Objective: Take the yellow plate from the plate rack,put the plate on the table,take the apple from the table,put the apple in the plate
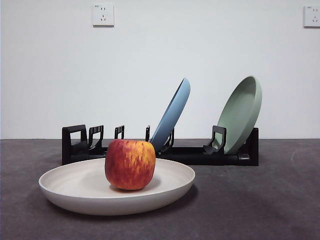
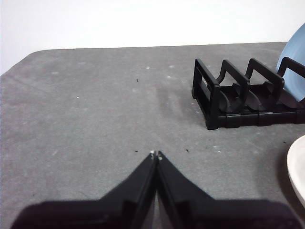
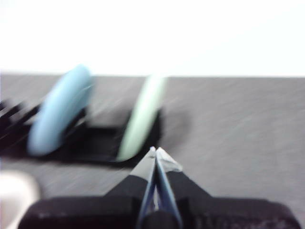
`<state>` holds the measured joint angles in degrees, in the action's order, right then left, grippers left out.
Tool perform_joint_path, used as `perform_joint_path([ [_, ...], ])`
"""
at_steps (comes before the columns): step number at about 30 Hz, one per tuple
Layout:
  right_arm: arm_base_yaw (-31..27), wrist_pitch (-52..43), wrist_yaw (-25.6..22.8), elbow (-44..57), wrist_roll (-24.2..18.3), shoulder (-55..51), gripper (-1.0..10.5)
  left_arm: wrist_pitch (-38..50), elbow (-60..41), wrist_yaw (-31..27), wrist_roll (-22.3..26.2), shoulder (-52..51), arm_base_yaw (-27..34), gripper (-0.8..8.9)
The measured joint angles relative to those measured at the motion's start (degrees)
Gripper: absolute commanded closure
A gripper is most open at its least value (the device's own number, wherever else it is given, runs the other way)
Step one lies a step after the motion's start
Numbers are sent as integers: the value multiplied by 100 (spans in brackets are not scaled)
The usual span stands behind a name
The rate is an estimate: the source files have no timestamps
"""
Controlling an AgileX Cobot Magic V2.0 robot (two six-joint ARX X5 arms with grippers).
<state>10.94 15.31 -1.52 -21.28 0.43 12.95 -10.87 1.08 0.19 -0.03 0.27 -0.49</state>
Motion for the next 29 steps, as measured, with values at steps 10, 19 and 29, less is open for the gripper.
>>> perform_joint_path([
  [10, -356, -667, 2, 1679, 7, -1202, 962, 0, 0, 0, 0, 0, 0, 816],
  [19, -358, -680, 2, 1965, 179, -1272, 962, 0, 0, 0, 0, 0, 0, 816],
  [29, -356, -503, 4, 2024, 348, -1233, 962, 0, 0, 0, -2, 0, 0, 816],
])
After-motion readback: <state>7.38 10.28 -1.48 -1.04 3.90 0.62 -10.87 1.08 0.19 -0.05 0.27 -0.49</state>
